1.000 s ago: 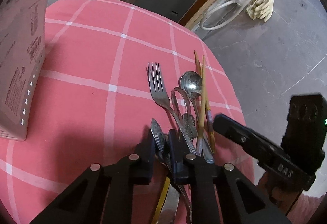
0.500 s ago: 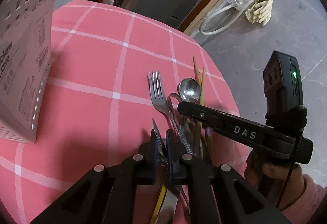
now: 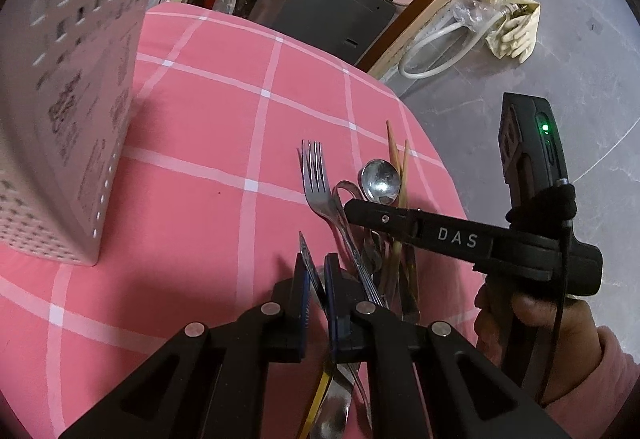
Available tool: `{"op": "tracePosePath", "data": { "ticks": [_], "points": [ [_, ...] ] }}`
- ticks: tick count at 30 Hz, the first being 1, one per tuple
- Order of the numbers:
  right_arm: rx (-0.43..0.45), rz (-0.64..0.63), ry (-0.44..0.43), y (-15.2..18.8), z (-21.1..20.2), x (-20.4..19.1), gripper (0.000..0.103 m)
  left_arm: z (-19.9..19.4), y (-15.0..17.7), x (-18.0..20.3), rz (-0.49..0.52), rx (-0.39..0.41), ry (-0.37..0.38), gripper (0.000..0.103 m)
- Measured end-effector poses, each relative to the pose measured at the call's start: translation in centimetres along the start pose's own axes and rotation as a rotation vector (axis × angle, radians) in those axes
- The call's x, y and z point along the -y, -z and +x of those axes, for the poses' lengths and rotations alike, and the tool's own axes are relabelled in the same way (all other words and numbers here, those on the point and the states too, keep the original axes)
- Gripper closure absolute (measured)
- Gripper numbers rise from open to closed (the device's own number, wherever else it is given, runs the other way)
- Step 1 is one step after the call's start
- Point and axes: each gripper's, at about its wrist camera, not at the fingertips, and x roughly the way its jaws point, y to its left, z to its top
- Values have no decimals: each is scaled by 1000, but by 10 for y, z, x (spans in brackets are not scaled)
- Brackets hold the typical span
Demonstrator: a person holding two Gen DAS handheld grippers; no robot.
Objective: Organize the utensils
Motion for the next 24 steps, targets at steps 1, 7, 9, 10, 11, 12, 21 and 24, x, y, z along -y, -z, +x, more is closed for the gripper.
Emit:
{"op": "tracePosePath", "data": {
  "ticks": [1,7,9,10,11,12,21,24],
  "points": [
    [0,6,-4,1,0,0,86,-1,0,0,-2,1,0,96],
    [1,25,-30,3,1,-3,74,-3,0,-3,-7,5,3,96],
    [-1,20,-31,3,2,-5,74,-4,0,-2,-4,6,2,96],
    [-5,17,-28,3,3,-6,74,-3,0,-2,-4,5,0,96],
    [-6,15,-25,2,4,-6,73,-3,0,-3,-5,5,-2,96],
    [-2,10,-19,2,4,-7,74,-3,0,-3,-6,5,-4,96],
    [-41,-76,123,-12,11,-31,74,-6,1,-4,-6,5,-12,96],
    [-43,-76,149,-14,9,-32,79,-8,0,-3,-3,6,-14,96]
  ]
}}
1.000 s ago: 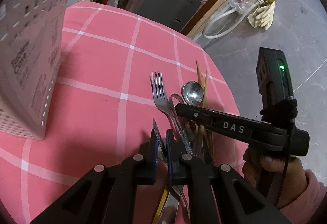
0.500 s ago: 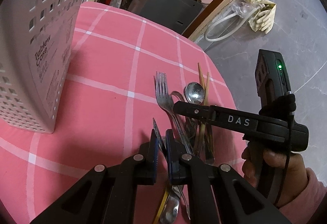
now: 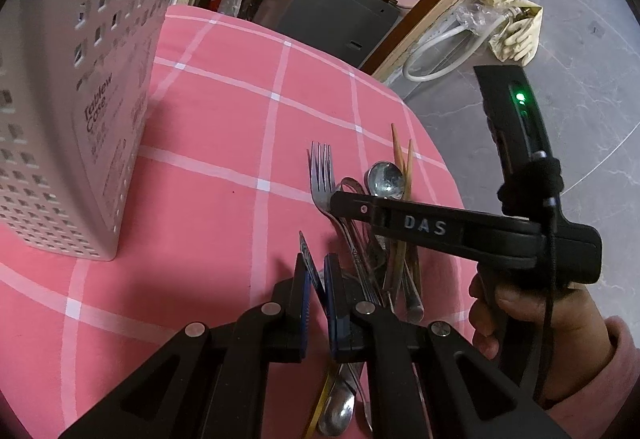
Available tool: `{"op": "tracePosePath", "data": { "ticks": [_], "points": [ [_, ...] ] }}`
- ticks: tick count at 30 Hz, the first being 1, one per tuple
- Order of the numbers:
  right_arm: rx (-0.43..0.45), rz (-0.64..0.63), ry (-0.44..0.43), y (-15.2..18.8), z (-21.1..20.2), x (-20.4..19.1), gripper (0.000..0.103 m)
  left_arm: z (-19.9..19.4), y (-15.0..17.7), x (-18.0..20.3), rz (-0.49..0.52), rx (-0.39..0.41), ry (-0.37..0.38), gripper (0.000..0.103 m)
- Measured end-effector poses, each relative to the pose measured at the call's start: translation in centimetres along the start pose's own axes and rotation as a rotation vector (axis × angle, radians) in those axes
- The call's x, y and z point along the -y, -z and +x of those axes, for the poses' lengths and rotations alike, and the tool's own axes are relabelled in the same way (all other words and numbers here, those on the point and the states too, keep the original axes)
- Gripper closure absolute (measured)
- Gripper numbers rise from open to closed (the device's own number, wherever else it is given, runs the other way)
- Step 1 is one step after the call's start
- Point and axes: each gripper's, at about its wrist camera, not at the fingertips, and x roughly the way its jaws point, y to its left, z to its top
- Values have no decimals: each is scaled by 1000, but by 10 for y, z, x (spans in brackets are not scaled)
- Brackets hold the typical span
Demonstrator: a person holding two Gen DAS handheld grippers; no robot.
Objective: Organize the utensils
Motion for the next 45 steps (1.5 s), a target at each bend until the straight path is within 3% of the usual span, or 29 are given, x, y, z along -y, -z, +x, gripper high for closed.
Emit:
{"op": "tracePosePath", "data": {
  "ticks": [6,12,19,25,38,45],
  "points": [
    [24,92,-98,7,-9,17,81,-12,-1,5,30,15,13,97],
    [213,157,-208,34,-59,34,81,-37,-6,15,89,39,32,100],
    [424,166,-228,64,-116,45,82,-73,-17,30,157,99,50,101],
    [560,123,-204,74,-159,31,82,-108,-30,40,213,157,74,101],
    [808,1,-223,46,-265,-19,82,-200,-102,62,331,363,47,101],
    [891,-65,-287,23,-290,-57,82,-253,-134,59,394,535,-43,101]
  ]
}}
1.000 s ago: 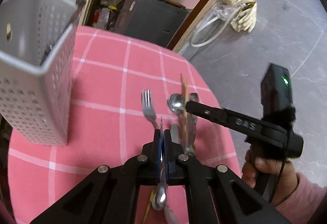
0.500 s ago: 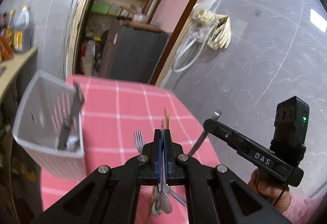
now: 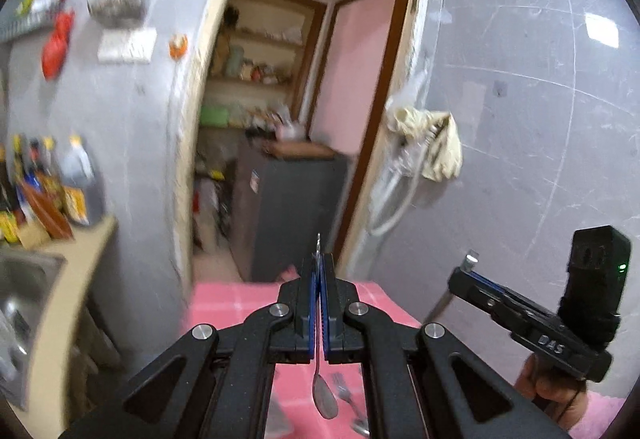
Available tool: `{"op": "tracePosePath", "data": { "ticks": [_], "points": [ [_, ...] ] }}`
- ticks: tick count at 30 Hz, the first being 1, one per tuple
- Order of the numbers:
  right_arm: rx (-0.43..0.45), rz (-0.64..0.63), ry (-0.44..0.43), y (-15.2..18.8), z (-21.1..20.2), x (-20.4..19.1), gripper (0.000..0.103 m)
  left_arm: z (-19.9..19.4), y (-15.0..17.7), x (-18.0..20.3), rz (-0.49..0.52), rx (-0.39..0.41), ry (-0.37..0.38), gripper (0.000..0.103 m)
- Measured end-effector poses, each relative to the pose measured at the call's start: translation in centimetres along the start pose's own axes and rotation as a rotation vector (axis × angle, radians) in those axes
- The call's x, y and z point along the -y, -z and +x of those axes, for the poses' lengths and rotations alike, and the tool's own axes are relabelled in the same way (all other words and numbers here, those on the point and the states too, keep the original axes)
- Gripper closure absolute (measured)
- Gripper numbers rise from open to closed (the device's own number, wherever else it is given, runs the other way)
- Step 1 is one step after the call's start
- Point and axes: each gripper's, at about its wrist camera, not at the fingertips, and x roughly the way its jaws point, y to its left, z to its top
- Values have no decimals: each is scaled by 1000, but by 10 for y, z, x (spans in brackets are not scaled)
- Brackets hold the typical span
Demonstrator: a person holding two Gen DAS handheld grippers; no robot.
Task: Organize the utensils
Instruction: 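Lift and carry both held utensils over the white caddy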
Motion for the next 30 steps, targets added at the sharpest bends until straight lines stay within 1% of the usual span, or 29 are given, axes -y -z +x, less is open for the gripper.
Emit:
{"op": "tracePosePath", "data": {
  "ticks": [3,4,6,9,12,17,22,27,30],
  "points": [
    [2,-18,-50,-2,14,-18,82,-2,-2,-11,16,33,-49,101],
    [1,-26,-65,1,19,-24,82,-2,1,-16,24,48,-72,101],
    [-5,-41,-94,4,28,-33,82,2,6,-23,19,55,-92,101],
    [-17,-60,-126,13,43,-44,82,10,23,-36,7,53,-121,101],
    [-35,-51,-161,27,57,-46,82,13,37,-42,5,48,-154,101],
    [-95,-41,-160,51,81,-41,82,19,58,-47,17,15,-197,101],
    [-155,-17,-163,73,96,-34,82,25,68,-48,6,-35,-184,100],
    [-207,27,-171,88,105,-26,81,28,73,-56,-57,-81,-164,100],
    [-219,48,-181,94,107,-22,81,28,76,-64,-106,-102,-147,100]
  ]
}}
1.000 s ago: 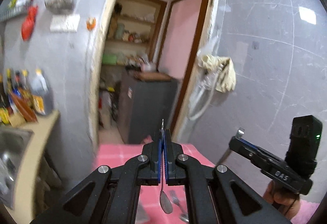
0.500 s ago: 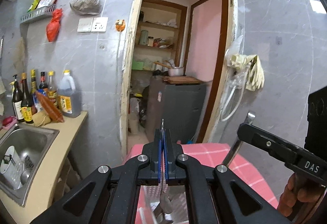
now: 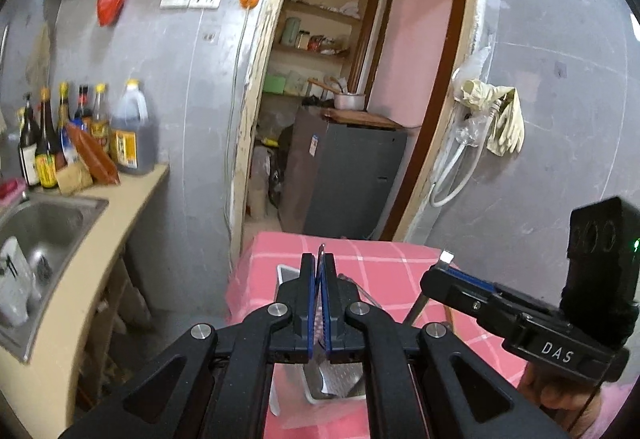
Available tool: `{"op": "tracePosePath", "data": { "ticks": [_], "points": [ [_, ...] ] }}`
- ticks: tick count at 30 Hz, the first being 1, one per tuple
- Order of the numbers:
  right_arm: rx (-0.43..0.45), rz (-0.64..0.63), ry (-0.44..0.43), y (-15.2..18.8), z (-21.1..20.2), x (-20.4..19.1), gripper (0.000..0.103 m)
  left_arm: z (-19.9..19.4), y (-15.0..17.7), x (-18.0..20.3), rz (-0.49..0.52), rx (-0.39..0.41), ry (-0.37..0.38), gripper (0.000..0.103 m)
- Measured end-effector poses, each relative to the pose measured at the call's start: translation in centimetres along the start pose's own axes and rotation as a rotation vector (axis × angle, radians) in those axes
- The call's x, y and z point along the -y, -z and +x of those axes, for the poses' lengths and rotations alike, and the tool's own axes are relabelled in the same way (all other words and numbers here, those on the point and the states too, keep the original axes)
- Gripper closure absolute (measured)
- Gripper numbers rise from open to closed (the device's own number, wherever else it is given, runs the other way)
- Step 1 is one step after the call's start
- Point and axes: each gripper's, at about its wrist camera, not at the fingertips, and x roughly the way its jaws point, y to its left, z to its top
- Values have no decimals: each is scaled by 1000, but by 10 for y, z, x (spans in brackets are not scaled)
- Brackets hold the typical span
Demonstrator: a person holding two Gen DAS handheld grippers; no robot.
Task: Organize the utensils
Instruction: 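Lift and carry both held utensils over the white caddy, then open both tools to drop the utensils into the caddy, then withdraw both tools back toward the remaining utensils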
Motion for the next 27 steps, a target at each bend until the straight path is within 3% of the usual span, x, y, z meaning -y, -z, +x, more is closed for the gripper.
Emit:
{"op": "tracePosePath", "data": {
  "ticks": [4,7,9,12,16,23,27],
  "points": [
    [-11,14,-4,3,1,1,81,0,3,-7,-53,-18,20,97],
    [0,23,0,4,-4,3,78,-3,7,-11,-87,-13,28,86],
    [6,27,2,5,-8,4,74,-6,9,-11,-95,-1,32,71],
    [15,28,15,5,-15,5,73,-8,12,-8,-93,7,35,66],
    [46,27,63,5,-32,9,59,-10,15,-1,-80,11,27,57],
    [161,-11,237,7,-82,15,29,-22,19,21,-27,74,18,21],
    [204,-51,330,8,-109,19,6,-30,25,37,9,133,2,5]
  ]
}}
